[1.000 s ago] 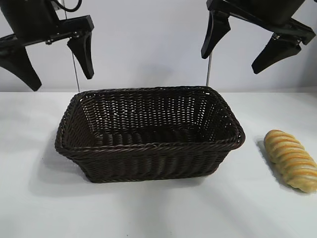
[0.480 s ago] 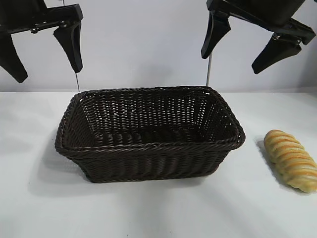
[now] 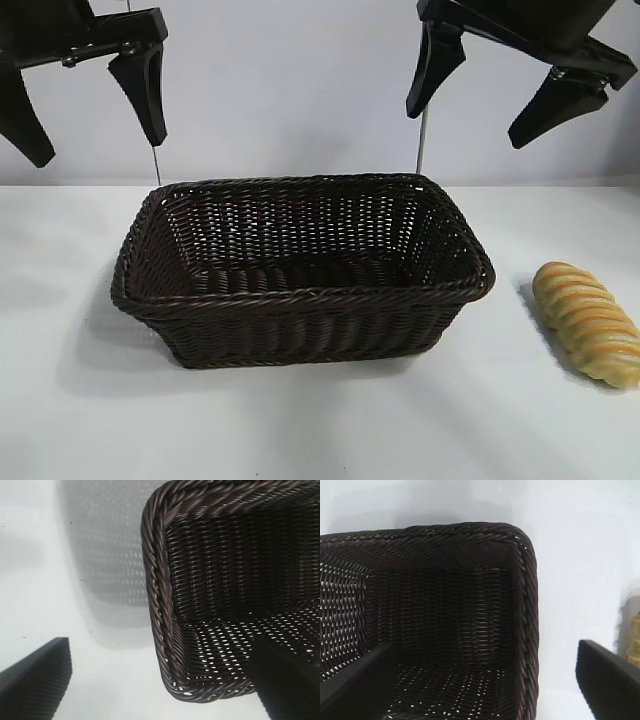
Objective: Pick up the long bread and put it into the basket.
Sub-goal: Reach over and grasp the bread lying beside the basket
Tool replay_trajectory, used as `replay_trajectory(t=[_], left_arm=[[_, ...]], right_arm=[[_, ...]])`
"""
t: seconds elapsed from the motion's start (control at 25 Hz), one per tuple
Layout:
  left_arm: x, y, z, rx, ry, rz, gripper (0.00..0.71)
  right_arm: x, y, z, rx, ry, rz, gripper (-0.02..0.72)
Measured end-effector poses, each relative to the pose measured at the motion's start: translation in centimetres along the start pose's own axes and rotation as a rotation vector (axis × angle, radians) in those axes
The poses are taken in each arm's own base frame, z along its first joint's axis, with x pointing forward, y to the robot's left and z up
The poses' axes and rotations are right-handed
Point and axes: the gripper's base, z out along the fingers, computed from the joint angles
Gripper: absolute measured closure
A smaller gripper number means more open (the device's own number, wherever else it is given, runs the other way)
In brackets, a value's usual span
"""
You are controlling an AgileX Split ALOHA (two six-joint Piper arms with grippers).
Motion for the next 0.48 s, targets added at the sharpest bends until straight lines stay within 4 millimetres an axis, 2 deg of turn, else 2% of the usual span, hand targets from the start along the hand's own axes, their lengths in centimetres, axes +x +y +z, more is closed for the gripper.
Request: replay_trajectory(t=[0.28, 0.48], left_arm=[[0.0, 0.0, 0.0, 0.000, -0.001, -0.002, 0.016], [0.0, 0.0, 0.0, 0.000, -0.001, -0.002, 0.016]], right_arm=[[0.2, -0.2, 0.0, 0.019, 0.019, -0.007, 0.008], [0.7, -1.6, -0.2, 0.177, 0.080, -0.046, 0.008]])
